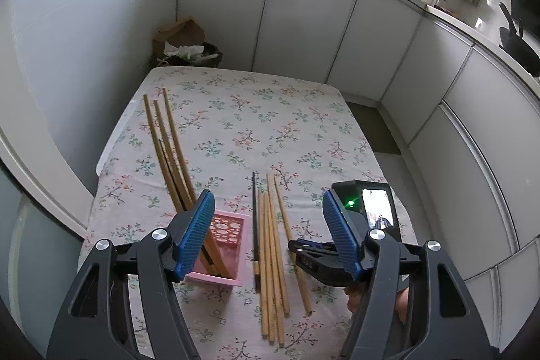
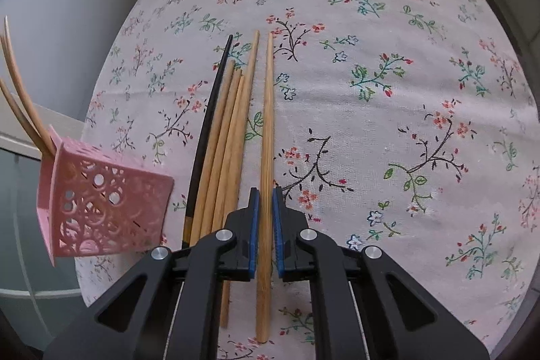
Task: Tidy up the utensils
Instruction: 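Lift the wooden chopstick with the right tool while the left tool reaches toward the row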
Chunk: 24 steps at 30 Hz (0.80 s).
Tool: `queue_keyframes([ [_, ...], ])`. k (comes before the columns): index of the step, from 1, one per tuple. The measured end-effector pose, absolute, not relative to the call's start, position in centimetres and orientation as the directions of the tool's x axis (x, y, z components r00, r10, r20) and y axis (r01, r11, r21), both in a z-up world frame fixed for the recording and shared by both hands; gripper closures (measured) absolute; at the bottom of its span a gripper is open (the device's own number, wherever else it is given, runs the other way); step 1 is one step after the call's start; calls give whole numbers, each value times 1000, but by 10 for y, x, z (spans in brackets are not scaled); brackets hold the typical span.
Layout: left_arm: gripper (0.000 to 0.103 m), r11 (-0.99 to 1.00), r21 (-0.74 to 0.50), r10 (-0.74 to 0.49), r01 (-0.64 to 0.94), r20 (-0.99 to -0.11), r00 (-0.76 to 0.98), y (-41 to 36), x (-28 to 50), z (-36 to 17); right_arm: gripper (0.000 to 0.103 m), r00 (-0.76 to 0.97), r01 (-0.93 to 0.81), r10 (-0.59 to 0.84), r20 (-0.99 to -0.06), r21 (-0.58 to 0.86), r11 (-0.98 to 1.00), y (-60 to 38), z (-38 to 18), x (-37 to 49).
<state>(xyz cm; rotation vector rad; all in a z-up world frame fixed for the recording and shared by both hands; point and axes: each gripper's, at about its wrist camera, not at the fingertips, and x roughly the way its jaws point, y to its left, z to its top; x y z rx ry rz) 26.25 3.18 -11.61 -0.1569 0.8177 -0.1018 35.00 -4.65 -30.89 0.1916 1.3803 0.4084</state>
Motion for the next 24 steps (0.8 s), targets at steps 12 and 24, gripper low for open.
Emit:
queue_keyframes([
  [12, 39, 991, -45, -111, 126, -797, 594, -45, 272, -146, 95, 475, 93, 443, -760, 544, 834, -214, -204, 332],
  [24, 39, 968, 235, 189, 91, -917, 351, -104, 325, -283, 95, 562, 150, 411, -718, 577, 803, -263, -189, 322],
])
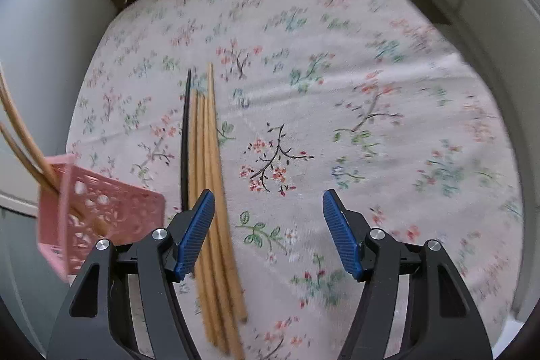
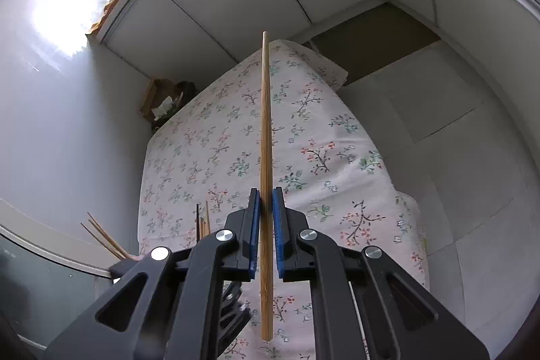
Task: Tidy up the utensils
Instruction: 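Lift the wooden chopstick with the right tool while the left tool reaches toward the row, then grasp a wooden chopstick with the left tool while the right tool carries its chopstick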
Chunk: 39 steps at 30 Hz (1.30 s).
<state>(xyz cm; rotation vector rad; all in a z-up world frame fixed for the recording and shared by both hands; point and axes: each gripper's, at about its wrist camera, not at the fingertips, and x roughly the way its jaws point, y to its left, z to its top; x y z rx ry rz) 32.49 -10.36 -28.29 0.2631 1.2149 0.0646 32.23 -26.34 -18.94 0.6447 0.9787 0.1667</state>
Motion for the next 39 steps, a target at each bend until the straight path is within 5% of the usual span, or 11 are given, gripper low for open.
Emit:
queue_keyframes([
  [6, 42, 966, 257, 224, 41, -901, 372, -94, 341, -287, 95, 573, 149, 415, -707, 588, 795, -266, -188, 321],
  [7, 46, 973, 226, 197, 40, -912, 360, -90, 344, -288, 95, 574, 145, 416, -705, 588, 796, -265, -187, 321],
  [9, 70, 988, 148, 126, 42, -934, 335, -83, 351, -291, 95, 578, 139, 417, -702, 588, 796, -263, -186, 321],
  [10, 72, 992, 122, 102, 40, -938, 332, -80, 352, -292, 95, 577, 138, 419, -701, 590, 796, -263, -187, 322],
  [23, 69, 990, 134, 138, -34, -932, 336, -60, 358, -292, 95, 565, 121, 431, -704, 587, 800, -246, -189, 326],
  [26, 100, 999, 33, 39, -24, -946, 321, -60, 356, -292, 95, 568, 124, 428, -703, 587, 800, -246, -188, 325],
  [27, 103, 1000, 25, 26, -5, -949, 314, -64, 354, -292, 95, 572, 125, 428, -699, 591, 797, -247, -187, 325],
  [37, 97, 995, -97, -98, 20, -939, 330, -52, 355, -260, 95, 588, 129, 429, -686, 603, 787, -254, -181, 322],
  [39, 70, 1000, -3, -13, 29, -931, 364, -55, 356, -259, 95, 596, 122, 438, -673, 615, 779, -255, -178, 322],
])
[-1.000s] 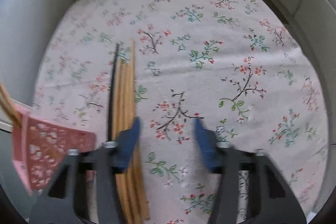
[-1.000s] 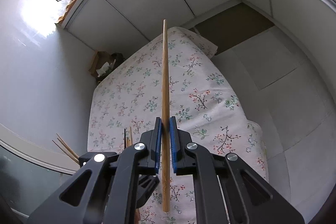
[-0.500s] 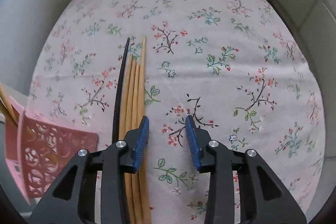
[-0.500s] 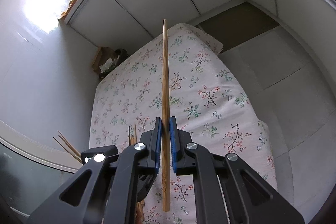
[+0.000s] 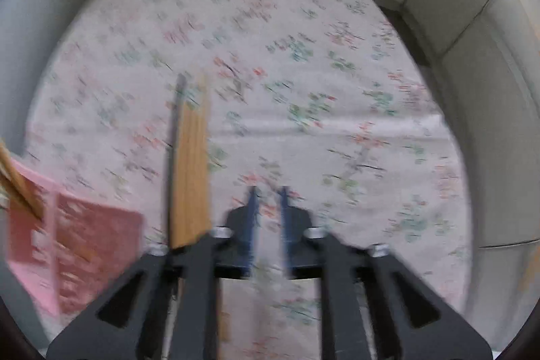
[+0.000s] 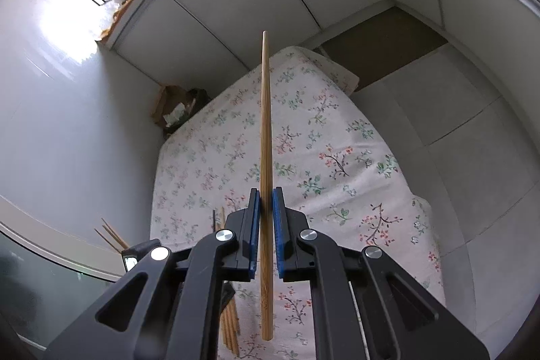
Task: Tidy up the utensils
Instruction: 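Grasp a wooden chopstick with the left tool while the right tool carries its chopstick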
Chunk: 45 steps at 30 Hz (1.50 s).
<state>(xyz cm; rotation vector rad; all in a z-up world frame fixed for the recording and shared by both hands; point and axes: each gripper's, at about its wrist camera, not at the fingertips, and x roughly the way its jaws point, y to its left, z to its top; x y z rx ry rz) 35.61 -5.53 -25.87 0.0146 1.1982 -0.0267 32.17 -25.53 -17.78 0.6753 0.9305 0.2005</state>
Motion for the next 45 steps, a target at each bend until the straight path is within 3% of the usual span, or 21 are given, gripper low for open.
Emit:
queue_keyframes([
  [2, 65, 998, 48, 34, 28, -931, 364, -63, 357, -262, 95, 595, 118, 444, -670, 619, 776, -254, -178, 322],
  [5, 66, 992, 124, 106, 22, -919, 379, -66, 355, -266, 95, 588, 117, 454, -670, 625, 772, -253, -180, 323],
  [7, 55, 975, 222, 192, 31, -897, 399, -73, 356, -269, 95, 588, 119, 463, -663, 637, 762, -255, -181, 324],
  [9, 30, 956, 293, 255, 31, -874, 414, -82, 357, -278, 95, 590, 122, 466, -660, 643, 756, -257, -181, 325],
  [11, 22, 934, 357, 318, 30, -865, 389, -83, 362, -289, 95, 591, 122, 472, -655, 650, 750, -259, -181, 325],
  [14, 13, 949, 315, 295, -3, -887, 354, -72, 367, -297, 95, 589, 118, 477, -652, 653, 748, -259, -182, 325],
  [16, 23, 984, 167, 179, -63, -929, 323, -57, 362, -294, 95, 590, 116, 479, -650, 655, 747, -259, -181, 324],
  [17, 34, 992, 100, 121, -80, -940, 318, -54, 361, -294, 95, 592, 117, 479, -648, 657, 745, -260, -181, 324],
  [23, 35, 995, 82, 96, -56, -941, 325, -57, 359, -295, 95, 596, 116, 479, -645, 659, 743, -260, -180, 322],
  [24, 50, 998, 43, 57, -50, -944, 324, -56, 358, -295, 95, 598, 116, 477, -644, 658, 744, -259, -179, 322],
  [25, 59, 999, 9, 21, -36, -946, 325, -56, 358, -294, 95, 600, 117, 476, -643, 659, 743, -260, -179, 322],
  [26, 79, 1000, 9, 12, -10, -946, 325, -62, 356, -292, 95, 602, 119, 475, -642, 661, 741, -260, -179, 321],
  [29, 84, 997, -26, -50, 78, -946, 319, -85, 346, -290, 95, 605, 122, 472, -641, 660, 741, -262, -179, 322],
  [32, 96, 986, -110, -142, 125, -946, 290, -97, 342, -281, 95, 598, 125, 470, -649, 655, 745, -261, -181, 322],
  [35, 97, 976, -155, -196, 154, -933, 301, -96, 344, -268, 95, 603, 123, 465, -648, 652, 748, -261, -178, 322],
  [42, 95, 980, -154, -184, 128, -947, 262, -81, 347, -277, 95, 601, 125, 464, -651, 650, 750, -262, -179, 322],
  [44, 90, 980, -145, -177, 137, -949, 260, -83, 346, -281, 95, 601, 123, 463, -651, 648, 751, -261, -178, 322],
  [45, 95, 980, -137, -170, 145, -952, 255, -88, 345, -284, 95, 601, 122, 464, -651, 648, 752, -261, -178, 322],
])
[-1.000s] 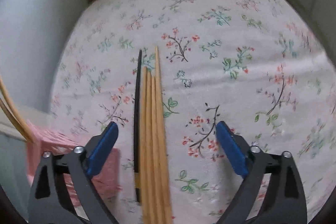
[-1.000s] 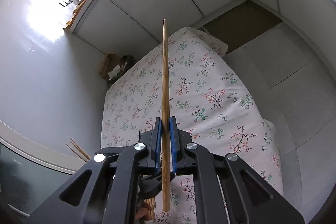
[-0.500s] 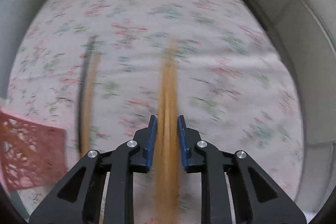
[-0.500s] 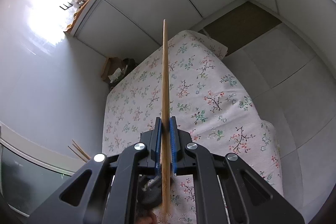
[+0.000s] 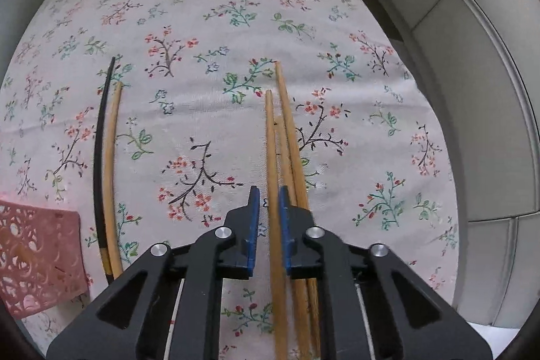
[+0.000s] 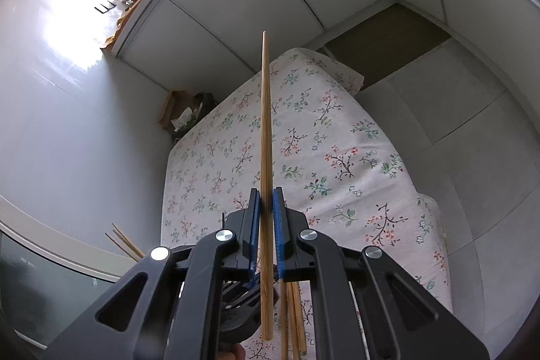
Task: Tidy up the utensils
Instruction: 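Grasp a wooden chopstick with the left tool while the right tool carries its chopstick, then insert both held wooden chopsticks upright into the pink basket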
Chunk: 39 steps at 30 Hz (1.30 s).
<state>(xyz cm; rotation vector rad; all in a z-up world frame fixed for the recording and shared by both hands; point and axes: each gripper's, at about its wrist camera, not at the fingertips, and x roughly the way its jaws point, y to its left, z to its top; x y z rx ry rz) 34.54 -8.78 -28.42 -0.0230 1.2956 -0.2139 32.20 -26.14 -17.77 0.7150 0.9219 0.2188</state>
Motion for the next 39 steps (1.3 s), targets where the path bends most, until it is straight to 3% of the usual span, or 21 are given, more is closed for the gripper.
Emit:
queue_keyframes([
  [10, 96, 962, -23, -104, 273, -953, 286, -118, 337, -294, 95, 605, 106, 460, -650, 638, 763, -260, -174, 320],
  [15, 97, 964, -94, -169, 248, -939, 299, -112, 339, -280, 95, 619, 74, 456, -639, 626, 777, -259, -169, 317],
  [19, 97, 947, -233, -308, 220, -850, 427, -89, 330, -225, 95, 638, 56, 453, -623, 624, 780, -262, -165, 315],
  [22, 97, 934, -279, -357, 222, -735, 577, -68, 310, -171, 95, 652, 27, 459, -603, 623, 782, -259, -161, 314],
  [30, 97, 932, -324, -278, 163, -349, 895, 40, 269, -86, 95, 656, -73, 467, -593, 566, 821, -222, -153, 313],
  [34, 97, 919, -383, -213, 91, -289, 933, 86, 266, -87, 95, 662, -119, 476, -578, 546, 829, -201, -148, 313],
  [39, 97, 934, -355, -151, 45, -277, 949, 106, 259, -94, 95, 661, -196, 502, -557, 518, 833, -160, -144, 311],
])
